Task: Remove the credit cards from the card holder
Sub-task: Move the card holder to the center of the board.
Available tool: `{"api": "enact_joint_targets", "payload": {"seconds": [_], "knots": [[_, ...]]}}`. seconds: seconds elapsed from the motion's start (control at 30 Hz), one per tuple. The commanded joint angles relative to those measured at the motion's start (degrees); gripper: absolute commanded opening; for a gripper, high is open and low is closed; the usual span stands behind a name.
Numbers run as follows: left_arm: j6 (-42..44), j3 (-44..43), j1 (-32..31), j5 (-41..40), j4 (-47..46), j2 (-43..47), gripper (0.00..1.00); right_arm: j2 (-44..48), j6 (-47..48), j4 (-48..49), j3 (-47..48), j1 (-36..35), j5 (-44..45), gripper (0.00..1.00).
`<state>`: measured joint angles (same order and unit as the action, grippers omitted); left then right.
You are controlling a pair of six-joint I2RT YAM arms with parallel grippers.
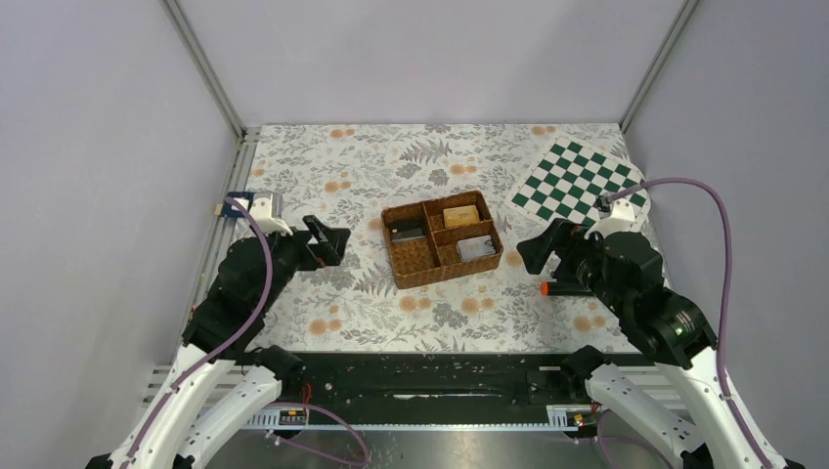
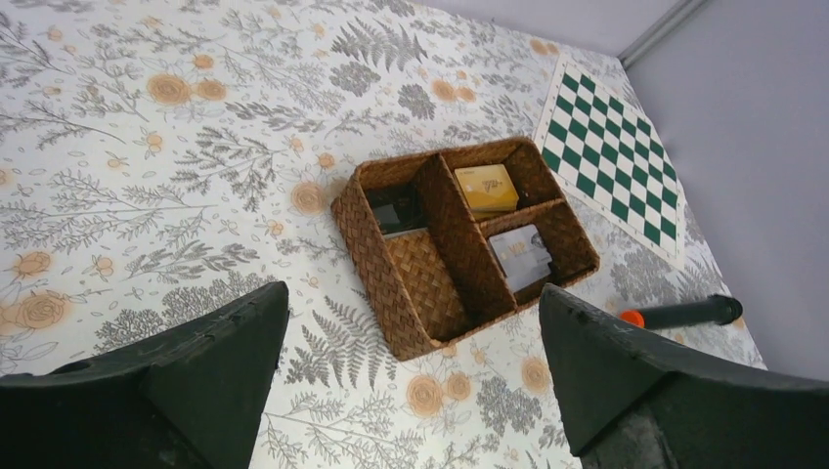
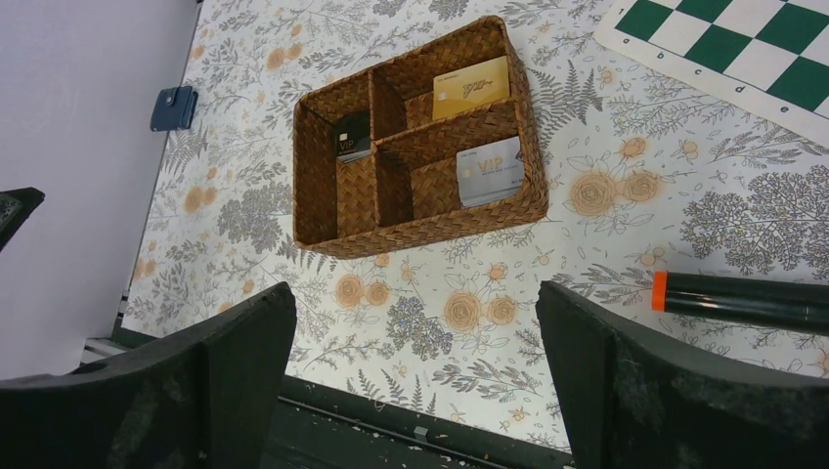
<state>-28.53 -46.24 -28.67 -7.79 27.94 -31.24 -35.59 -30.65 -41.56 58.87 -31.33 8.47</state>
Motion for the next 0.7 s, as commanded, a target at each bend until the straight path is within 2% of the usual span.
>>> {"api": "enact_joint_targets", "payload": {"seconds": [0.0, 0.13, 0.2, 0.3, 0.43, 0.67], "knots": [[0.2, -0.1, 0.2, -5.2, -4.5, -1.8, 0.98, 1.3, -0.8, 0.9, -0.6, 0.1, 1.1, 1.0], [-2.9, -3.3, 0.5, -15.4, -2.1, -6.5, 0.97, 3.0, -1.6, 1.3, -1.7, 0.1, 0.6, 1.0], [-6.2, -5.8, 2.7, -18.7, 0.1, -10.3, 0.96, 4.1, -2.2, 1.8, -2.6, 0.1, 0.0, 0.99], [-11.0, -8.9, 10.8, -15.0, 1.8, -15.6, 0.96, 5.9, -2.6, 2.8, -3.8, 0.1, -1.2, 0.99], [-16.5, -8.6, 22.2, -12.0, -1.5, -21.3, 0.94, 7.9, -3.8, 4.5, -4.5, 0.1, -2.5, 0.99], [-26.0, -1.0, 35.7, -13.1, -15.0, -30.9, 0.84, 11.4, -3.2, 10.0, -6.1, 0.1, -10.2, 0.98]]}}
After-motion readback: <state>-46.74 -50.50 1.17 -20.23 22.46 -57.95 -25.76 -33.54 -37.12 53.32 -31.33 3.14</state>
